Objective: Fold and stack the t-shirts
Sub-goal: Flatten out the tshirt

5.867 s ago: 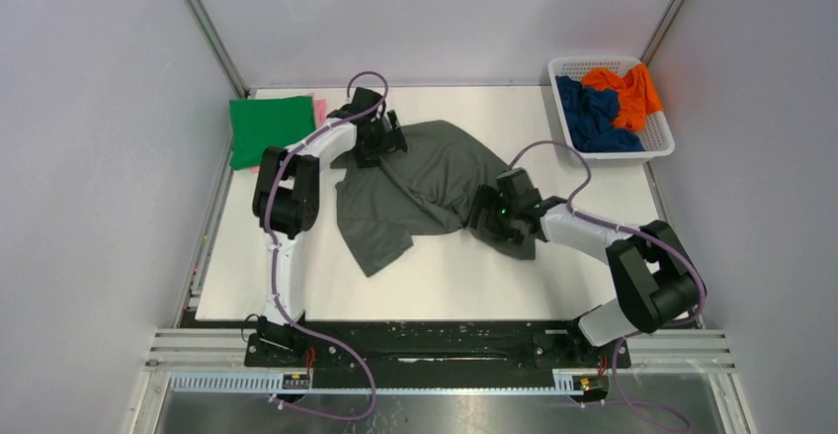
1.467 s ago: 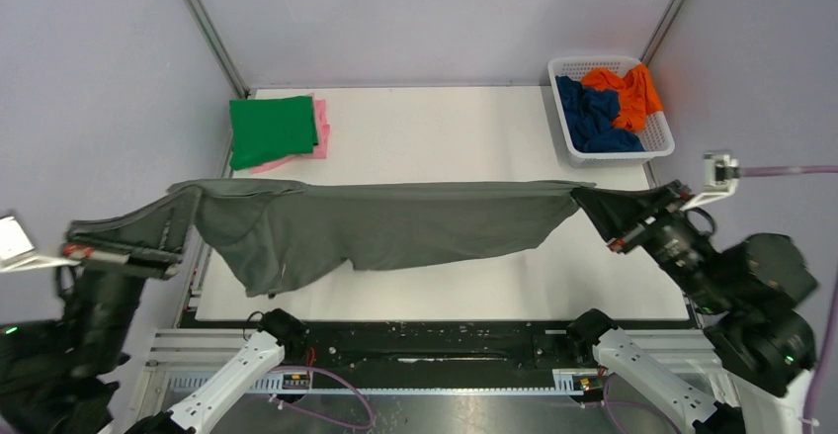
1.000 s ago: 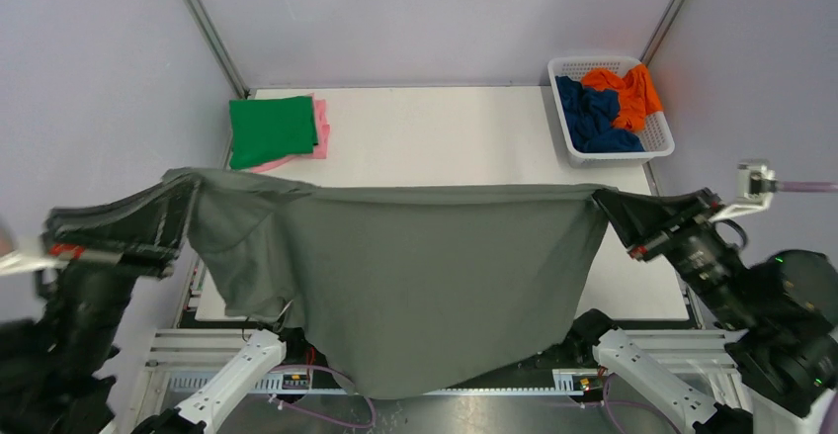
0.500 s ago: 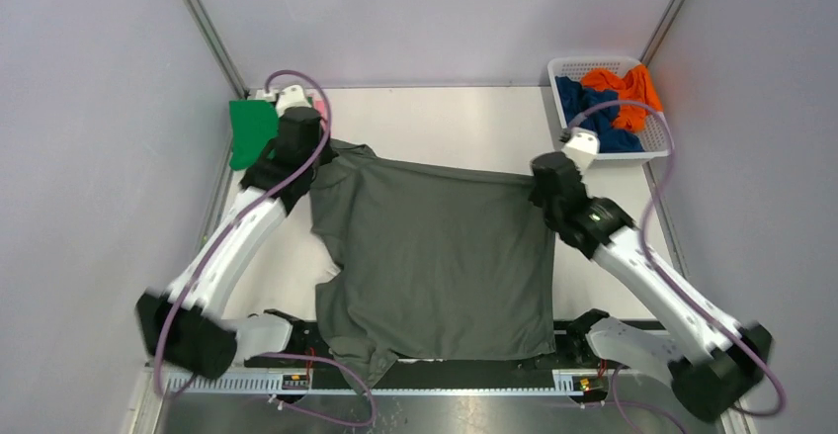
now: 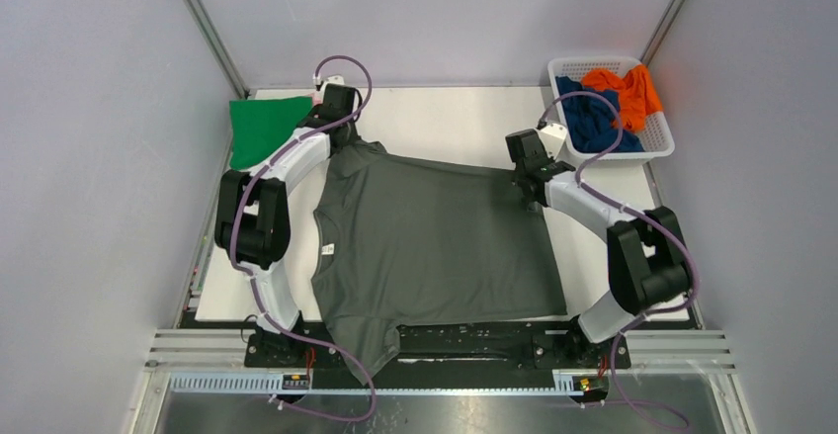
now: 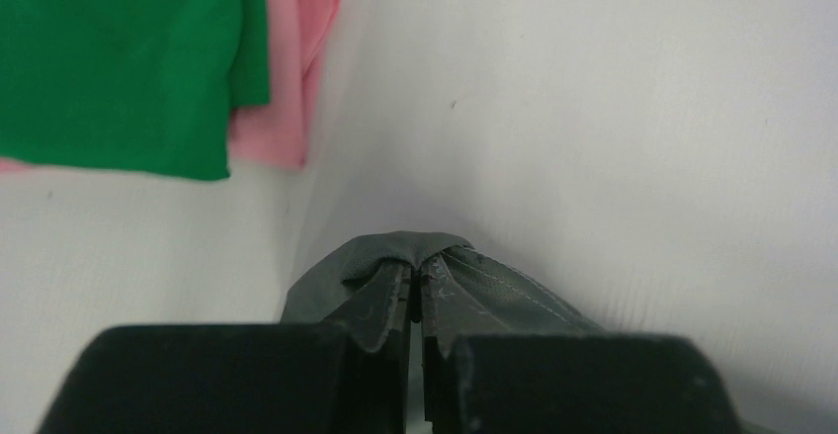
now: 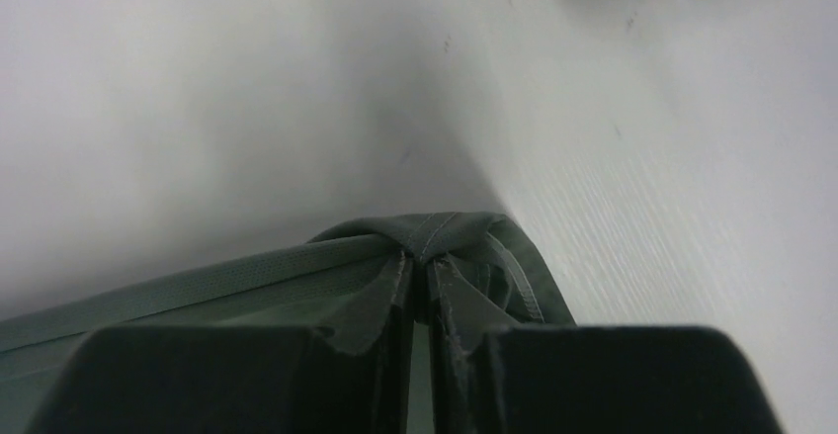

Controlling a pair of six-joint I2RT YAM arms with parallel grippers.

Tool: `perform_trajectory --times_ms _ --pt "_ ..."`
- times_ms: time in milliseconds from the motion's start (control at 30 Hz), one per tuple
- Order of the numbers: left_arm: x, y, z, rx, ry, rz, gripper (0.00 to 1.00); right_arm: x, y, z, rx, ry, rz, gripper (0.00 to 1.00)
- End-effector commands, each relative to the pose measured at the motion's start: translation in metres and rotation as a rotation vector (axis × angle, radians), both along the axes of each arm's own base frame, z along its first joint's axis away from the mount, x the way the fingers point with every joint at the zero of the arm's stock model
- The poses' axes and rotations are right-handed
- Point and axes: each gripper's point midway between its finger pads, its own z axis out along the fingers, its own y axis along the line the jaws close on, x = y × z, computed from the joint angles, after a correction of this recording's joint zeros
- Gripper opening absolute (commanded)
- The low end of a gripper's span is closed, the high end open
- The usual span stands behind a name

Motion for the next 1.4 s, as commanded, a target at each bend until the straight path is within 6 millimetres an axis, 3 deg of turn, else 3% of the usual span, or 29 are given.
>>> perform_trajectory --times_ms 0,67,133,167,200,233,267,333,400,500,533,700,800,900,967,1067,1267,1367 --pt "0.051 0.001 0.024 -0.004 -0.108 0.004 0.07 0.051 0.003 0.028 0.030 -0.108 -0.027 0.16" --pt "0.071 -0.002 0.012 0.007 -0.102 -0.007 0.13 0.065 -0.003 0.023 0.018 -0.086 -0.046 0.20" --pt "0.091 -0.002 0.008 0.017 -0.092 -0.006 0.27 0.080 -0.009 0.020 0.013 -0.058 -0.067 0.37" --pt "0.099 -0.003 0.008 0.020 -0.078 -0.005 0.49 0.087 -0.011 0.019 0.013 -0.046 -0.073 0.49" --pt "0.103 -0.003 0.009 0.025 -0.058 -0.005 0.77 0.093 -0.012 0.020 0.018 -0.034 -0.074 0.59" --pt "0.109 -0.003 0.016 0.025 -0.063 -0.002 0.96 0.098 -0.013 0.023 0.019 -0.023 -0.073 0.73" --pt "0.113 -0.004 0.025 0.019 -0.074 0.000 0.99 0.101 -0.014 0.030 0.011 -0.016 -0.069 0.90" --pt "0.112 -0.014 0.051 -0.033 -0.106 -0.034 0.99 0.099 -0.013 0.041 0.004 0.003 -0.048 0.98" --pt "0.094 -0.021 0.060 -0.097 -0.101 -0.048 0.99 0.091 -0.006 0.055 0.038 -0.005 -0.010 0.99" --pt "0.052 -0.027 0.067 -0.188 -0.069 -0.056 0.99 0.060 0.010 0.050 0.138 0.034 0.074 1.00" --pt "0.032 -0.028 0.081 -0.216 -0.075 -0.060 0.99 0.047 0.019 0.051 0.174 0.037 0.110 1.00" --pt "-0.071 -0.034 0.054 -0.312 0.030 -0.056 0.99 -0.027 0.057 0.033 0.303 0.090 0.262 1.00" --pt "-0.127 -0.048 0.022 -0.359 0.109 -0.097 0.99 -0.068 0.073 0.014 0.354 0.148 0.320 0.99" --pt "-0.170 -0.059 -0.016 -0.417 0.189 -0.122 0.99 -0.101 0.084 -0.007 0.392 0.211 0.362 1.00" --pt "-0.181 -0.062 -0.033 -0.444 0.213 -0.128 0.99 -0.114 0.090 -0.020 0.440 0.246 0.370 1.00" --pt "-0.186 -0.058 -0.059 -0.429 0.276 -0.088 0.99 -0.118 0.090 -0.034 0.448 0.272 0.351 0.99" --pt "-0.176 -0.062 -0.100 -0.418 0.388 -0.063 0.99 -0.115 0.085 -0.058 0.386 0.366 0.336 0.99" --pt "-0.169 -0.054 -0.115 -0.389 0.436 -0.020 0.99 -0.108 0.083 -0.065 0.359 0.384 0.324 0.99"
